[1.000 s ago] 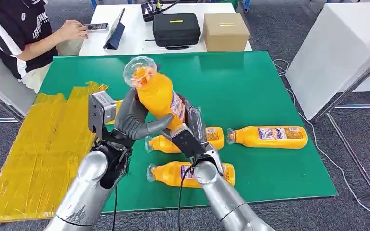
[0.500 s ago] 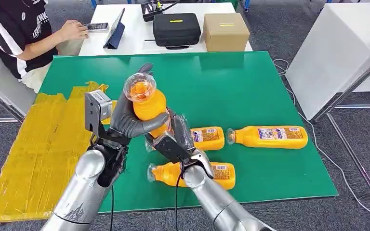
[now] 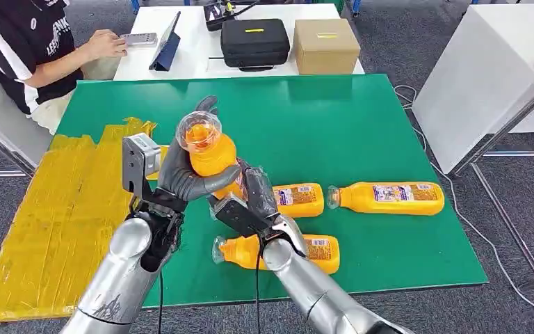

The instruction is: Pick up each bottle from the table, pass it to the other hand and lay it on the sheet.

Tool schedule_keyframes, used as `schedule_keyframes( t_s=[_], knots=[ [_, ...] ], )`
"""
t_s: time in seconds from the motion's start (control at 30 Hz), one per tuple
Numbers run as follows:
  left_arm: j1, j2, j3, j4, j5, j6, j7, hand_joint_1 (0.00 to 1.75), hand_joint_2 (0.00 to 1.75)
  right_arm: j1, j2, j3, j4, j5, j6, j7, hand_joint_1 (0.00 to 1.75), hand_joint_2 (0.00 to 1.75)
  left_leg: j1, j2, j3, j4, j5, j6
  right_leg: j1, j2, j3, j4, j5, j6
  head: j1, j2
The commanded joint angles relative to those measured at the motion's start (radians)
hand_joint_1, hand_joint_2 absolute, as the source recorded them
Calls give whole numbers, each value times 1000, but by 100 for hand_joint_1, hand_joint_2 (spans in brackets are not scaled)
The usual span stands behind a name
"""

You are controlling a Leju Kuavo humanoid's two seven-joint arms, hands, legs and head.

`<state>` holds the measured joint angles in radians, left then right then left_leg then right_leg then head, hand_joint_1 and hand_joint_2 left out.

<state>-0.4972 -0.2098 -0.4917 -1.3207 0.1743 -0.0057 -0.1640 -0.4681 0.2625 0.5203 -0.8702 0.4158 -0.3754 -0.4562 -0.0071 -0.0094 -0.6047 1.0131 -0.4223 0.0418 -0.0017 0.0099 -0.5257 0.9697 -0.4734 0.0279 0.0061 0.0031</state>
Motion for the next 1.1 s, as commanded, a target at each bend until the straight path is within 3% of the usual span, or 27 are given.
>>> schedule_keyframes(
  t_s=[0.03, 0.3, 0.37, 1.1],
  knots=[
    [-68, 2, -64, 65, 6, -7, 3, 0, 175, -20, -3, 130, 89, 42, -4, -11, 175, 175, 1, -1, 3, -1, -1, -2, 1, -2, 4, -1, -1, 0, 0, 0],
    [-62, 10, -65, 75, 11, -5, -3, 3, 175, -5, -24, 106, 74, 14, -31, -12, 175, 175, 1, -1, 2, -1, 0, -2, 1, -2, 3, -2, -1, 0, 0, 0],
    [-58, 12, -66, 73, 12, -4, -5, 169, 175, 1, -30, 101, 58, 11, -34, -6, 175, 175, 1, -2, 5, -2, -1, -3, 1, -4, 6, -3, -1, 0, 0, 0],
    [-16, 22, -2, 40, 32, 3, -27, 175, 175, 84, -78, -44, -219, -38, -20, 5, 175, 175, 0, 0, 3, -1, -1, -3, 0, -2, 3, -1, -1, 0, 0, 0]
  ],
)
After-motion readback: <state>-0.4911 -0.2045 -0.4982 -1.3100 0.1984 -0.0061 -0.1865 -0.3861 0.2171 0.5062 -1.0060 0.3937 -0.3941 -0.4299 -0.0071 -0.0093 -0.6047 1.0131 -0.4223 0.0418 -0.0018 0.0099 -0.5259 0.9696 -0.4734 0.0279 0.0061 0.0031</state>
